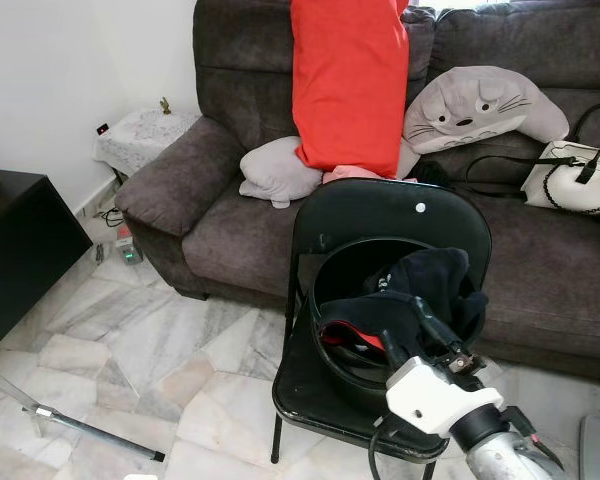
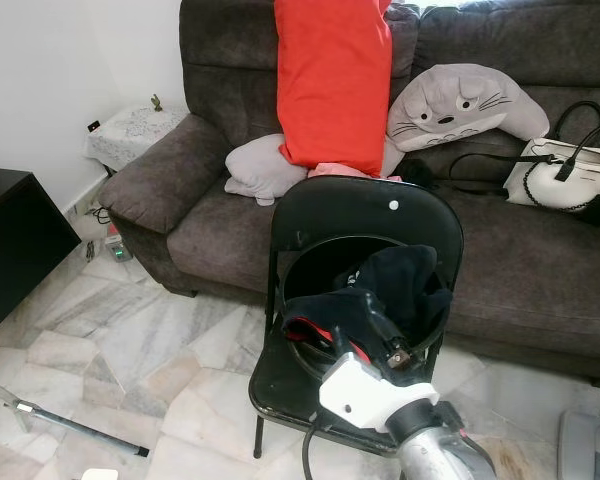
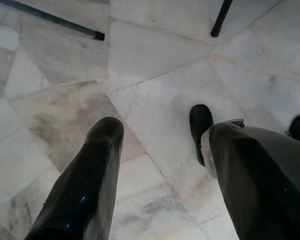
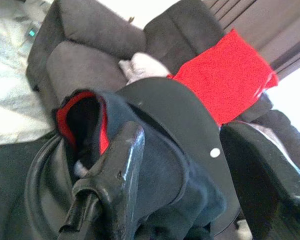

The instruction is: Hang hanger

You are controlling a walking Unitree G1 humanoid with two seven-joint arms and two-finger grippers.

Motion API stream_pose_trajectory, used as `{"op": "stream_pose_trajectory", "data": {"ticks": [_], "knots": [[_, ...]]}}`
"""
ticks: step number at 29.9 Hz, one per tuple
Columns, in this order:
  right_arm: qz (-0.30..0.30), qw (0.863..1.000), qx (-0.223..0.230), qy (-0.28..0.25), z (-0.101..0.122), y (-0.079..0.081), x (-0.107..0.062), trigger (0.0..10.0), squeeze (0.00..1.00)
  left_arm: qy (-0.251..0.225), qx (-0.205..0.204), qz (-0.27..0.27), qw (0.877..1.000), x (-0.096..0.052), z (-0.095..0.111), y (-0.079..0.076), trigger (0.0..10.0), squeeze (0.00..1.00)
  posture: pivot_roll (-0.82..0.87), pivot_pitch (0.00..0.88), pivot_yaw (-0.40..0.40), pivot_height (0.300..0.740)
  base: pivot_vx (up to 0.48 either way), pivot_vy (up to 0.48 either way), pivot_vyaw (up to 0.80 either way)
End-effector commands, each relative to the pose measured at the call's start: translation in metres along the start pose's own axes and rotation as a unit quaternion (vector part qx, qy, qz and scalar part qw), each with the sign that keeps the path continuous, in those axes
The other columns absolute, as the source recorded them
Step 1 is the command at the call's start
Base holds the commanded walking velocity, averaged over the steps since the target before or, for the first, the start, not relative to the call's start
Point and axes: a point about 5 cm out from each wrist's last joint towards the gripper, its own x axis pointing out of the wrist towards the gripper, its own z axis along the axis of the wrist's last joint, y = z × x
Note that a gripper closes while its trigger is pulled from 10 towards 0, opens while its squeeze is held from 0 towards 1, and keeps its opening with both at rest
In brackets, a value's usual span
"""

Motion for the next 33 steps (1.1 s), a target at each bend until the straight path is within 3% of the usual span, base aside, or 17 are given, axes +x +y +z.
{"op": "stream_pose_trajectory", "data": {"ticks": [1,11,12,19,24,33], "knots": [[0.018,1.000,-0.002,0.013,0.003,0.001,0.000,10.0,1.00,0.021,-0.006,0.000,1.000,-0.002,-0.009,0.003,10.0,0.00,-0.10,0.101,0.108,0.740,0.000,0.000,0.00],[0.021,0.997,-0.012,0.069,-0.010,0.004,0.002,10.0,1.00,0.024,-0.010,-0.002,1.000,-0.003,-0.012,0.003,10.0,0.00,-0.09,0.103,0.104,0.740,0.000,0.000,0.00],[0.020,0.997,-0.013,0.072,-0.010,0.003,0.002,10.0,0.02,0.025,-0.010,-0.001,1.000,-0.003,-0.012,0.003,10.0,0.00,-0.09,0.103,0.104,0.740,0.000,0.000,0.00],[0.004,0.995,-0.024,0.095,-0.014,-0.003,0.009,10.0,0.00,0.027,-0.013,-0.002,1.000,-0.003,-0.012,0.003,10.0,0.00,-0.09,0.104,0.104,0.740,0.000,0.000,0.00],[-0.038,0.993,-0.031,0.104,-0.014,-0.015,0.016,10.0,0.00,0.027,-0.017,-0.002,0.999,-0.003,-0.012,0.003,10.0,0.00,-0.09,0.101,0.103,0.740,0.000,0.000,0.00],[-0.024,0.996,-0.019,0.083,-0.009,-0.009,0.021,10.0,0.00,0.029,-0.019,-0.004,0.999,-0.003,-0.013,0.002,10.0,0.00,-0.08,0.094,0.101,0.740,0.000,0.000,0.00]]}}
